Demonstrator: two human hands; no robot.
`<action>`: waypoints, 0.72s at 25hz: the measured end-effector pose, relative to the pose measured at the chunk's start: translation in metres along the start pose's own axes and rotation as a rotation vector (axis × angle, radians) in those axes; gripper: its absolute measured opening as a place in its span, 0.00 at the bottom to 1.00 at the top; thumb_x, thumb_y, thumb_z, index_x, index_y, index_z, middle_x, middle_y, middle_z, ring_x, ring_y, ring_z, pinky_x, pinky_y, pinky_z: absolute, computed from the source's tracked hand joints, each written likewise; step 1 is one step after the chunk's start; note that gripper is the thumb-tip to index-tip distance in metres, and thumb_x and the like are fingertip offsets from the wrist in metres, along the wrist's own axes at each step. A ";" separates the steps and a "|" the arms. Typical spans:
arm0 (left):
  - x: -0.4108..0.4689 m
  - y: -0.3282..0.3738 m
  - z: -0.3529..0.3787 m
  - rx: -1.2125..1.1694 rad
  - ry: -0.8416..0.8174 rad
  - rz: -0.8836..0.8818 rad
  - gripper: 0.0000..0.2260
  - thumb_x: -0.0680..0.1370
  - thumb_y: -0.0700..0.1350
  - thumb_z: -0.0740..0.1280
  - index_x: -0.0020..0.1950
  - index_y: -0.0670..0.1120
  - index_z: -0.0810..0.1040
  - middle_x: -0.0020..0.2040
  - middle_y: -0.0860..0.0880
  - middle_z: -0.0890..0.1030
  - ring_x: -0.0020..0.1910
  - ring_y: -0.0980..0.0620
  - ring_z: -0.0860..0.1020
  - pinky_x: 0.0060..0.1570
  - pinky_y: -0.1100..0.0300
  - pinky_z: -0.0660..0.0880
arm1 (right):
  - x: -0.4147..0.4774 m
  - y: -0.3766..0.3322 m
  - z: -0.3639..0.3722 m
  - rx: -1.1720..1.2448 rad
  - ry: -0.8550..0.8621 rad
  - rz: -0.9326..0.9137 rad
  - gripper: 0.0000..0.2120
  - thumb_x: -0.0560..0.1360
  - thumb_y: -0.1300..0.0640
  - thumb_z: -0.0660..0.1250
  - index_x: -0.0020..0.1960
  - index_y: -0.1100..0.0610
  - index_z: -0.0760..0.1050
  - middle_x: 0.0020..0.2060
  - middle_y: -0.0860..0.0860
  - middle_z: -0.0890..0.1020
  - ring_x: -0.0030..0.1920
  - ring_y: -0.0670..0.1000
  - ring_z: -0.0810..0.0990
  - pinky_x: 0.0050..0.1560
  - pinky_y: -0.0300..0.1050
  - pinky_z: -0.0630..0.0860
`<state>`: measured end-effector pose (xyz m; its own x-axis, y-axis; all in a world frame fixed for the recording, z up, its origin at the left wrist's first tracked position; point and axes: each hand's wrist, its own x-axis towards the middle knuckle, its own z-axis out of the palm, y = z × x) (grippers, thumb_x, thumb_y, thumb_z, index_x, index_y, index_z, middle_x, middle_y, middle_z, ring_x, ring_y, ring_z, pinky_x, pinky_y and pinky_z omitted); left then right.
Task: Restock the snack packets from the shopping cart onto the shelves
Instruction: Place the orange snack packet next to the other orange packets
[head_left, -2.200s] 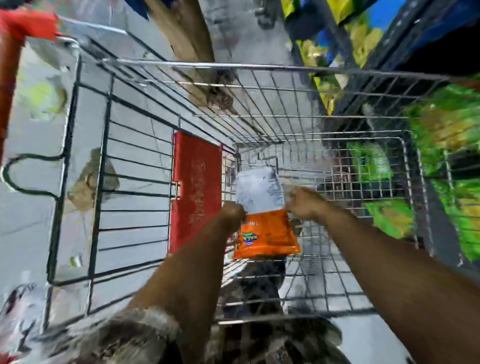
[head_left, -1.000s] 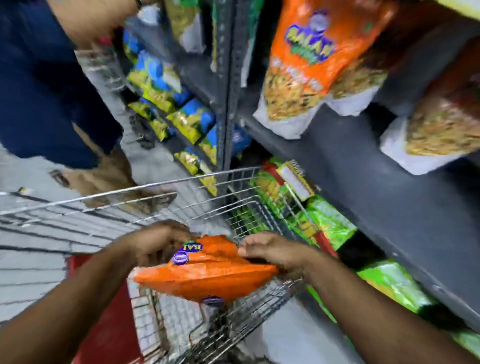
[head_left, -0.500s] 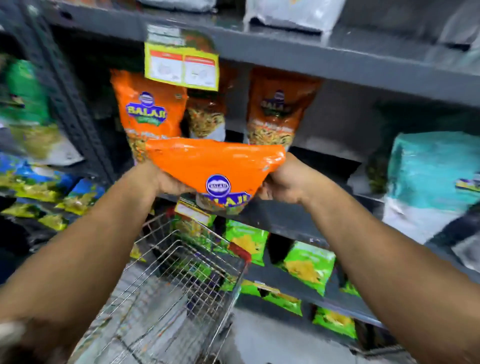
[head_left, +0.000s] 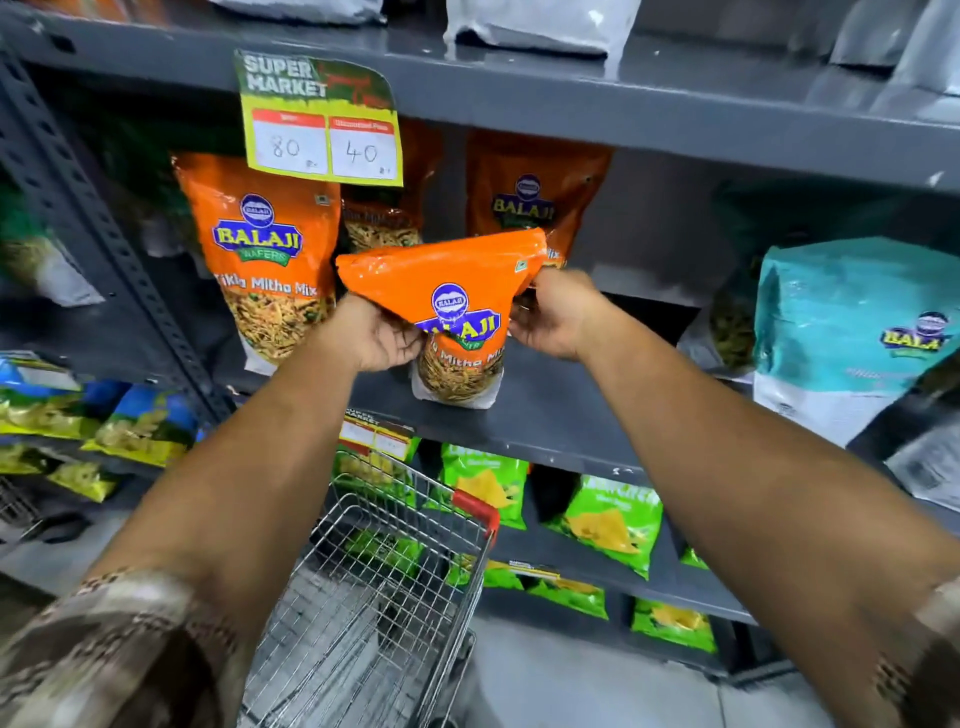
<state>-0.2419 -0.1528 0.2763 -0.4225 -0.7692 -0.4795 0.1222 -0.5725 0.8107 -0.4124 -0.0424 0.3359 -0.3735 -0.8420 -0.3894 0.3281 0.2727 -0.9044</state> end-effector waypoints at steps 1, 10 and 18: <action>-0.004 -0.005 -0.001 0.016 -0.016 0.042 0.13 0.78 0.53 0.57 0.50 0.48 0.77 0.45 0.49 0.82 0.47 0.51 0.79 0.50 0.54 0.74 | -0.002 0.001 0.001 0.013 0.026 -0.049 0.12 0.77 0.47 0.60 0.42 0.53 0.74 0.38 0.50 0.85 0.44 0.50 0.81 0.42 0.46 0.75; 0.025 -0.077 -0.035 0.796 -0.149 0.513 0.53 0.54 0.52 0.83 0.72 0.59 0.58 0.65 0.68 0.72 0.63 0.69 0.72 0.58 0.67 0.73 | -0.012 -0.049 0.005 -0.627 -0.059 -0.675 0.17 0.70 0.47 0.72 0.56 0.54 0.79 0.47 0.51 0.83 0.50 0.51 0.82 0.53 0.43 0.78; 0.044 -0.082 -0.034 0.852 0.006 0.466 0.42 0.50 0.57 0.82 0.61 0.56 0.71 0.57 0.55 0.81 0.59 0.51 0.78 0.57 0.54 0.77 | 0.001 -0.016 0.007 -0.664 0.422 -1.039 0.09 0.72 0.49 0.69 0.49 0.53 0.79 0.45 0.47 0.78 0.47 0.46 0.77 0.52 0.44 0.75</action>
<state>-0.2401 -0.1489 0.1772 -0.4917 -0.8694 -0.0488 -0.4161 0.1854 0.8902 -0.4114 -0.0508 0.3513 -0.4735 -0.6200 0.6256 -0.7209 -0.1353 -0.6797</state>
